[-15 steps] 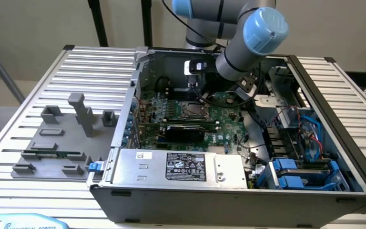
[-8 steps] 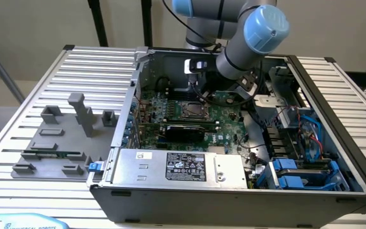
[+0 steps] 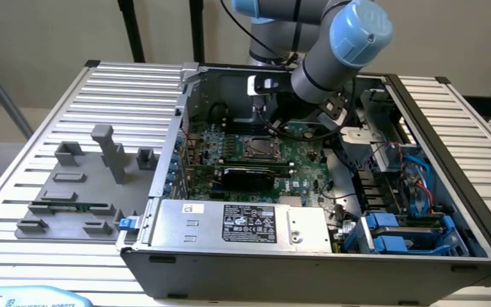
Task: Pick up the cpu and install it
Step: 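Install the first cpu locking lever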
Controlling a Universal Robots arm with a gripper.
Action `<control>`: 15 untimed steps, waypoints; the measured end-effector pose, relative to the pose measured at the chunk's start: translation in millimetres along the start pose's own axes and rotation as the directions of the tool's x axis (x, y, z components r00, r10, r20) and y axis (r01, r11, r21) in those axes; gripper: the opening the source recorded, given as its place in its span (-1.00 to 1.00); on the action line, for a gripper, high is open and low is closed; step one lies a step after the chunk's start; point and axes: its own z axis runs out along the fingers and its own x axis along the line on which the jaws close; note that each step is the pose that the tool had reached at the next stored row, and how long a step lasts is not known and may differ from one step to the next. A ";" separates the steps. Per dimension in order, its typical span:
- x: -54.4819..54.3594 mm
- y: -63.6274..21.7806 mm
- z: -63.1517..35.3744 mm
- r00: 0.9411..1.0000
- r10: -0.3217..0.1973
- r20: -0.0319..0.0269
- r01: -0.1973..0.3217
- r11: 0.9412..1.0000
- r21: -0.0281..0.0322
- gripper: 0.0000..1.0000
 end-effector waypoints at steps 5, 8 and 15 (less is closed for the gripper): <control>-10.7 1.6 -12.7 1.000 0.000 0.000 0.000 1.000 0.000 -0.79; -19.3 3.5 -21.8 1.000 0.000 0.000 0.000 1.000 0.000 -0.79; -38.9 5.5 -50.0 1.000 0.000 0.000 0.000 1.000 0.000 -0.79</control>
